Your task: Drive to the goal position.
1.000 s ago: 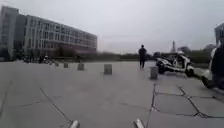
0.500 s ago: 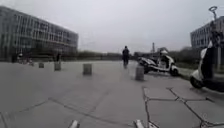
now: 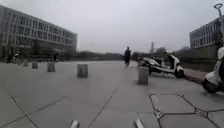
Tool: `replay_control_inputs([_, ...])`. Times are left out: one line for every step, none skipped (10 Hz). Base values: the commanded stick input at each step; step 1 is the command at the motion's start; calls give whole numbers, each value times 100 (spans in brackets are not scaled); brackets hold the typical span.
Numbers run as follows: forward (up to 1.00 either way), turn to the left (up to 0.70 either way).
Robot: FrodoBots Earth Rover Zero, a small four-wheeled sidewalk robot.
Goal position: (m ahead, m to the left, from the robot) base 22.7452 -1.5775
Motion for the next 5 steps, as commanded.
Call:
replay_control_inputs([100,2])
replay_control_inputs([100,2])
replay_control_inputs([100,2])
replay_control_inputs([100,2])
replay_control_inputs([100,2])
